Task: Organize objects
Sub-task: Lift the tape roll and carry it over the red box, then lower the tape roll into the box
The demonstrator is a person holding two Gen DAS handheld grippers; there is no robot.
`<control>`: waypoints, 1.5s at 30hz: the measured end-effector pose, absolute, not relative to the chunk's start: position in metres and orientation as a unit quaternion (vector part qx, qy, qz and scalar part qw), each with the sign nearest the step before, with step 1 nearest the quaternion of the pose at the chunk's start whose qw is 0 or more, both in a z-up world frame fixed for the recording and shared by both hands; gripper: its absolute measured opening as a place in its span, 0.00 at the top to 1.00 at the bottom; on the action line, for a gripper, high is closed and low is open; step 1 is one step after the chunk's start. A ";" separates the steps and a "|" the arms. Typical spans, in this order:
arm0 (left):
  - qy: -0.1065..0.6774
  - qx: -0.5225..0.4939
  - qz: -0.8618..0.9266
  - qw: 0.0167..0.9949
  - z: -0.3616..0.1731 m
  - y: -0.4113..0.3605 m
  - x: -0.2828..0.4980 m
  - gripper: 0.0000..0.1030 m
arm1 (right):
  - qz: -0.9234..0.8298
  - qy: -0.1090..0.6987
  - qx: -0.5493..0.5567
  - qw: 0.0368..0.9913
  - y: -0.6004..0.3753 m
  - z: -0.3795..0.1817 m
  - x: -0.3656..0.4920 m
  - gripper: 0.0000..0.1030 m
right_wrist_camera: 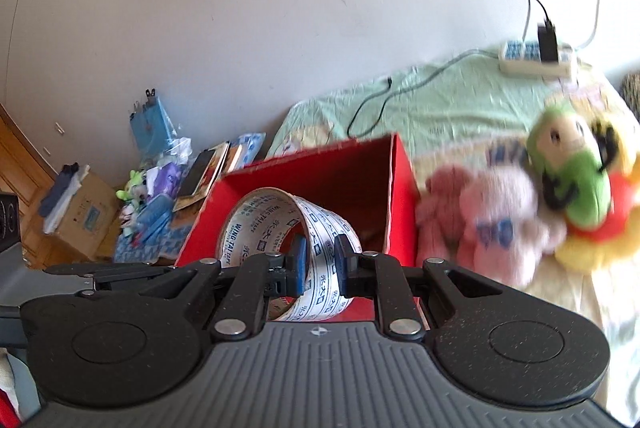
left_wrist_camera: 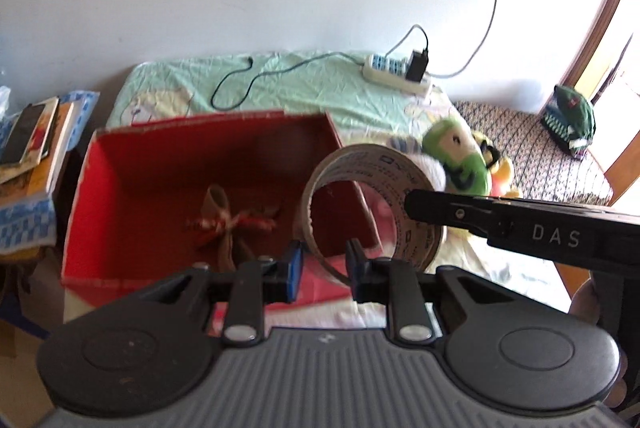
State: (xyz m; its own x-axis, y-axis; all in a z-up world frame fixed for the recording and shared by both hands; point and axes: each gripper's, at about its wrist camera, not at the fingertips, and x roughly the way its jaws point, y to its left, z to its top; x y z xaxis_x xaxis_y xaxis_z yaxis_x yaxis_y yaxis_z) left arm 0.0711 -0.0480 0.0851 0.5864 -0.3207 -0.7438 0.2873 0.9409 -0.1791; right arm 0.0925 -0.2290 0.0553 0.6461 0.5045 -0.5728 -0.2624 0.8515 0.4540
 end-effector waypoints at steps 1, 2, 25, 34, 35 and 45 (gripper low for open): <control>0.420 -0.024 -0.174 0.890 0.084 -0.044 0.080 0.79 | 0.214 0.360 0.160 0.894 -0.225 0.057 0.100 0.84; 0.418 -0.030 -0.179 0.890 0.082 -0.040 0.088 0.79 | 0.213 0.356 0.149 0.898 -0.221 0.057 0.108 0.84; 0.552 -0.149 -0.214 0.792 -0.037 0.006 0.232 0.78 | 0.163 0.466 -0.119 0.861 -0.116 -0.002 0.226 0.90; 0.572 -0.114 -0.226 0.780 -0.052 -0.001 0.237 0.74 | 0.129 0.515 -0.170 0.830 -0.106 -0.021 0.245 0.91; 0.572 -0.110 -0.226 0.781 -0.053 -0.003 0.237 0.74 | 0.128 0.513 -0.168 0.832 -0.108 -0.020 0.247 0.91; 0.525 -0.097 -0.279 0.798 -0.029 0.004 0.218 0.72 | 0.143 0.514 -0.053 0.844 -0.132 -0.013 0.252 0.88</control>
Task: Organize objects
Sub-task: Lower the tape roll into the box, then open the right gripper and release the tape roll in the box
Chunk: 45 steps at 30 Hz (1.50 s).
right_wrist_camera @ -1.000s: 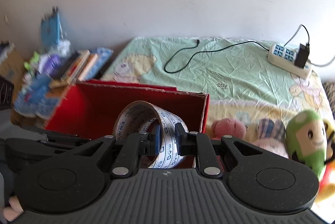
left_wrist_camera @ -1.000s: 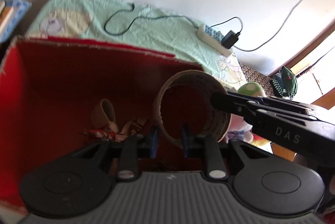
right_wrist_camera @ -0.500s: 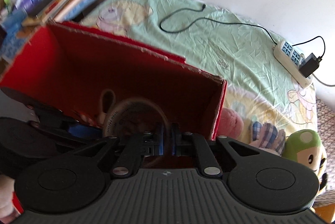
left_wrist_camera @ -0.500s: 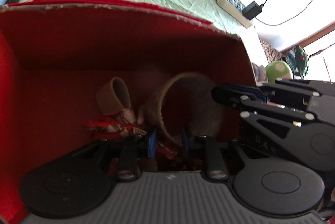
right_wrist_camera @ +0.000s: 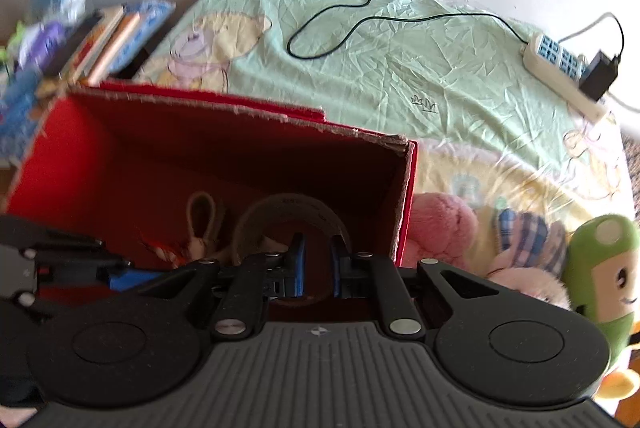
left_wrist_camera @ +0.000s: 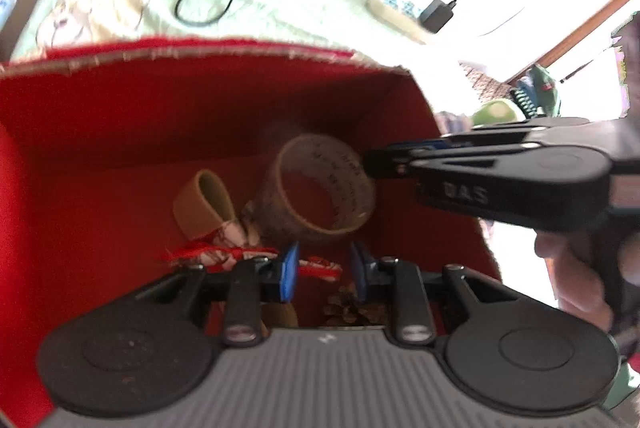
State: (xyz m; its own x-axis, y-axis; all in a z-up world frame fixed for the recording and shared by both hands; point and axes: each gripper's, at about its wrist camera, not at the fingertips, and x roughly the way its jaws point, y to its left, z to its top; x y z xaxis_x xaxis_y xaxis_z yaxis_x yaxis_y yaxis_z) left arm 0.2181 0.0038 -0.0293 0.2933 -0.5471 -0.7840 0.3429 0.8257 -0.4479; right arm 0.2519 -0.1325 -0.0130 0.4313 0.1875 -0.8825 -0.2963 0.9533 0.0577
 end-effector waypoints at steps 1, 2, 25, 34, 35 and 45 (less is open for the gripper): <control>0.519 -0.098 -0.279 0.802 -0.026 0.007 0.217 0.72 | 0.142 0.511 -0.044 0.847 -0.134 -0.012 0.250 0.87; 0.514 -0.099 -0.275 0.807 -0.023 0.011 0.216 0.71 | 0.144 0.507 -0.034 0.849 -0.135 -0.011 0.249 0.84; 0.489 -0.065 -0.075 0.866 -0.011 0.067 0.191 0.71 | 0.231 0.528 0.170 0.799 -0.106 -0.026 0.245 0.82; 0.491 -0.054 -0.050 0.868 -0.014 0.079 0.184 0.71 | 0.206 0.613 0.126 0.752 -0.054 -0.063 0.256 0.81; 0.491 -0.048 -0.045 0.869 -0.014 0.079 0.183 0.71 | 0.203 0.620 0.125 0.747 -0.052 -0.067 0.257 0.82; 0.487 -0.026 -0.059 0.871 -0.015 0.070 0.188 0.69 | 0.141 0.626 0.088 0.762 -0.058 -0.064 0.256 0.87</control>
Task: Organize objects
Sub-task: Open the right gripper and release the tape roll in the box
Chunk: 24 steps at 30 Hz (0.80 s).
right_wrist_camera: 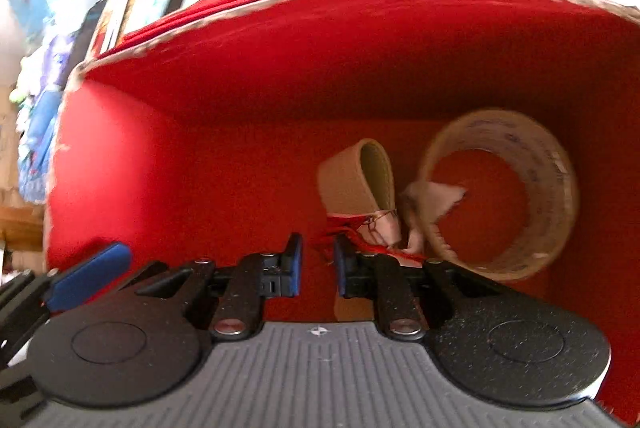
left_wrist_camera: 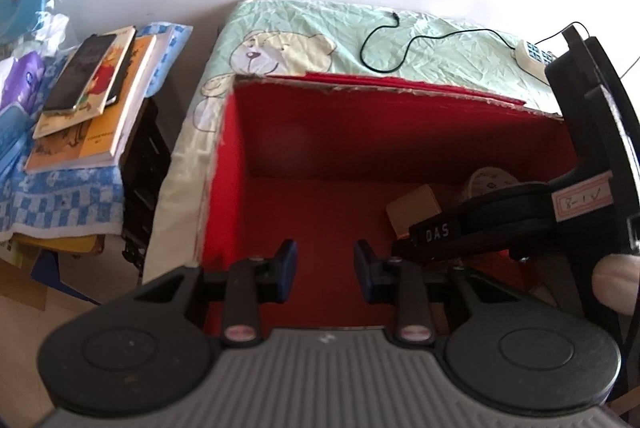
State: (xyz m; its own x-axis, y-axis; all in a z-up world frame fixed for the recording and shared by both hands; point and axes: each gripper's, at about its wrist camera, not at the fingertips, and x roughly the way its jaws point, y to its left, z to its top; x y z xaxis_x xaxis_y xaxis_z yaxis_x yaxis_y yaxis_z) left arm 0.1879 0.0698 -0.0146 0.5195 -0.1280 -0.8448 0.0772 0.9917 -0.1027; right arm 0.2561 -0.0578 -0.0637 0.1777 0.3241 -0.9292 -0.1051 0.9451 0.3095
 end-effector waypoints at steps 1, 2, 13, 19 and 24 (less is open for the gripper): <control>0.485 -0.023 -0.061 0.872 -0.014 0.068 0.188 0.68 | 0.134 0.624 0.091 0.765 -0.062 -0.063 0.256 0.88; 0.484 -0.021 -0.062 0.872 -0.014 0.067 0.188 0.67 | 0.126 0.621 0.090 0.768 -0.067 -0.062 0.256 0.91; 0.489 -0.017 -0.073 0.869 -0.017 0.060 0.188 0.57 | 0.134 0.597 0.105 0.784 -0.090 -0.058 0.237 0.81; 0.480 -0.013 -0.069 0.875 -0.012 0.058 0.181 0.54 | 0.156 0.568 0.127 0.798 -0.104 -0.044 0.214 0.81; 0.461 -0.015 -0.065 0.885 0.001 0.054 0.166 0.54 | 0.176 0.526 0.149 0.819 -0.120 -0.024 0.188 0.79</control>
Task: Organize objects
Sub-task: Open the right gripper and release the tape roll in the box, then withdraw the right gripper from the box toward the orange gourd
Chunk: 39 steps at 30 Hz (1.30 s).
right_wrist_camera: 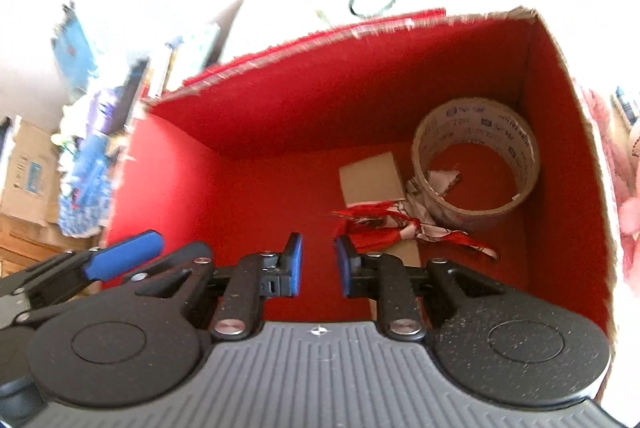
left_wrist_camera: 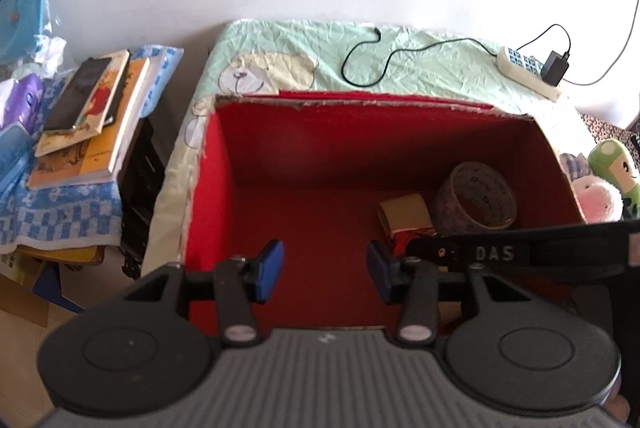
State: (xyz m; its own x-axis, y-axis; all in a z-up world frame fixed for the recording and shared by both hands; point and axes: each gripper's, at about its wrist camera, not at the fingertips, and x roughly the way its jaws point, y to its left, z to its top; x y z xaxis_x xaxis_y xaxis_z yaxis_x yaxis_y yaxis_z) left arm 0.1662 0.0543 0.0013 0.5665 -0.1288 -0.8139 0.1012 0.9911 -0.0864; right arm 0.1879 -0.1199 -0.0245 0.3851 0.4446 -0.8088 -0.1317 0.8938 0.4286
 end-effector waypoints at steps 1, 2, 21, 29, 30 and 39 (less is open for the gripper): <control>0.461 -0.018 -0.064 0.885 0.003 0.054 0.163 0.54 | 0.178 0.517 0.154 0.823 -0.119 -0.021 0.185 0.77; 0.462 -0.021 -0.063 0.884 0.004 0.054 0.160 0.54 | 0.180 0.507 0.160 0.828 -0.121 -0.017 0.180 0.74; 0.432 -0.017 -0.037 0.901 0.029 0.019 0.054 0.35 | 0.224 0.443 0.187 0.848 -0.162 0.004 0.094 0.70; 0.476 -0.021 -0.095 0.874 -0.004 -0.008 0.006 0.35 | 0.214 0.507 0.217 0.806 -0.185 -0.042 0.059 0.70; 0.483 -0.023 -0.103 0.869 -0.010 -0.012 0.002 0.35 | 0.211 0.517 0.226 0.798 -0.187 -0.049 0.056 0.70; 0.522 -0.046 -0.134 0.841 -0.052 -0.036 -0.015 0.29 | 0.198 0.566 0.289 0.746 -0.198 -0.084 0.045 0.65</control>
State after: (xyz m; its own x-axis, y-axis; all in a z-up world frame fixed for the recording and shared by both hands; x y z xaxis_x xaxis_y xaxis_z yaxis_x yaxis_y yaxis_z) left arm -0.0148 -0.0359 -0.0518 0.4200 -0.2735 -0.8653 0.1781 0.9598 -0.2170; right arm 0.0446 -0.1976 -0.0843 0.2812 0.6220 -0.7308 0.0318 0.7550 0.6549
